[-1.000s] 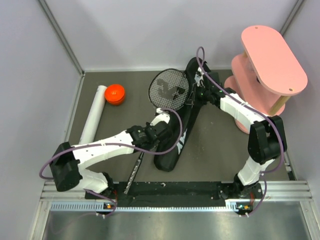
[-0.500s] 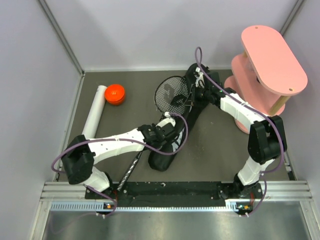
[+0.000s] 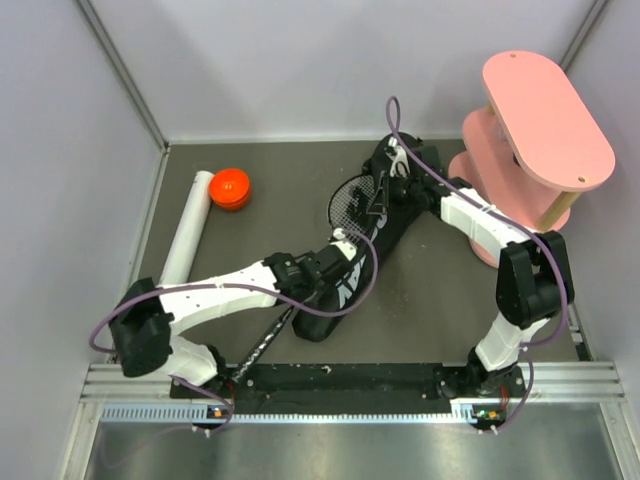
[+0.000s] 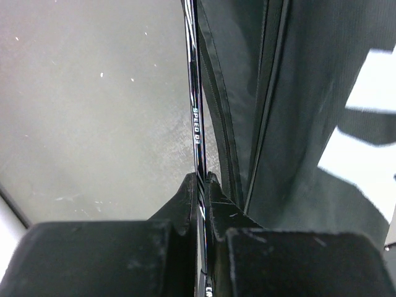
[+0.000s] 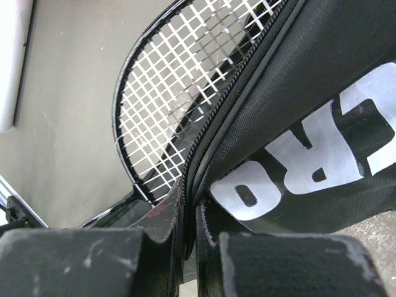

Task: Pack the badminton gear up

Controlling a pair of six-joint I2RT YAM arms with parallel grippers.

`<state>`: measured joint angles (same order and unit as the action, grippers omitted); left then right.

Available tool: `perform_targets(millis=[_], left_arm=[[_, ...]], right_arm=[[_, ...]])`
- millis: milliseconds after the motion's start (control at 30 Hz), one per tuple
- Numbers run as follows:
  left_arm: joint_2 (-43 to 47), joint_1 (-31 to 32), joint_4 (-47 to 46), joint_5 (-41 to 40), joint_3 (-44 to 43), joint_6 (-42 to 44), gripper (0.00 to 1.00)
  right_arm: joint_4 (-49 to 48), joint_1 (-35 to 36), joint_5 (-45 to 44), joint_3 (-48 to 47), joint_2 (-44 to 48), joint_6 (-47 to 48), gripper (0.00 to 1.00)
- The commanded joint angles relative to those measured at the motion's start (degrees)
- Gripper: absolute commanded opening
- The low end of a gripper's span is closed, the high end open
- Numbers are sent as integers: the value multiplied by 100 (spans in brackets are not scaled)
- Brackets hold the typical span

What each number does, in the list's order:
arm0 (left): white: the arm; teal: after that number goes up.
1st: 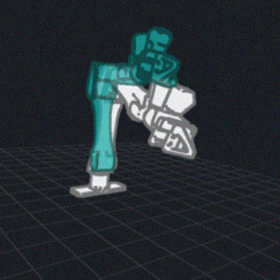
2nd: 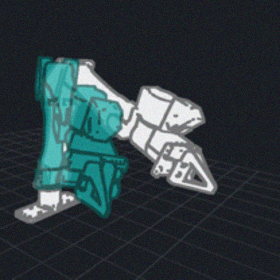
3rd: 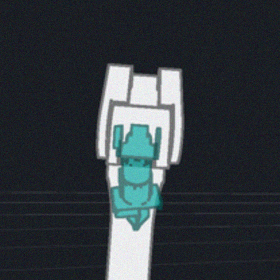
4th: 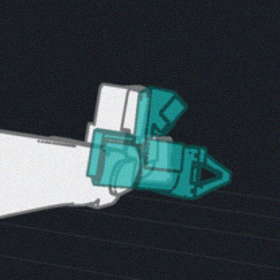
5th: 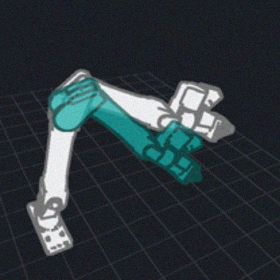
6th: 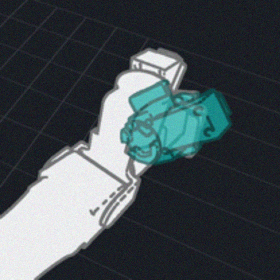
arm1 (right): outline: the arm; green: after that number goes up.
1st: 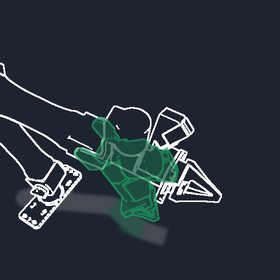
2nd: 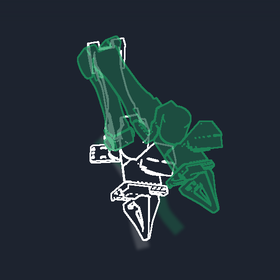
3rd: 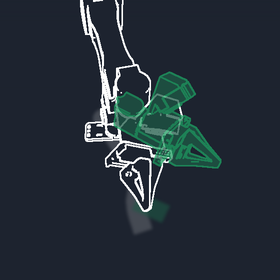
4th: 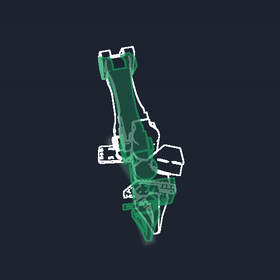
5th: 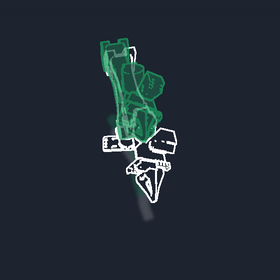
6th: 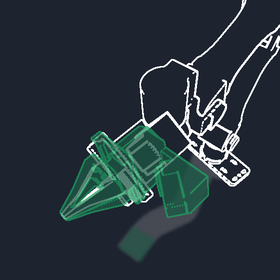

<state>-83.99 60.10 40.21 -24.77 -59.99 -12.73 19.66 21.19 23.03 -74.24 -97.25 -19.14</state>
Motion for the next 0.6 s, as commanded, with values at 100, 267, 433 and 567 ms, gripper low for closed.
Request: perform_targets(millis=[100,267,433,567], left_arm=[[981,37,-566,333,427,140,0],[306,46,-742,256,-302,-167,0],[-442,29,-664,-966,-1197,-1002,0],[-1135,29,-689,-1564,-1761,-1608,0]], right_arm=[[-735,34,755,14,215,139,0],[-1042,280,1229,234,347,59,0],[-1675,298,1775,831,549,-538,0],[-2291,298,2223,1253,681,-960,0]])
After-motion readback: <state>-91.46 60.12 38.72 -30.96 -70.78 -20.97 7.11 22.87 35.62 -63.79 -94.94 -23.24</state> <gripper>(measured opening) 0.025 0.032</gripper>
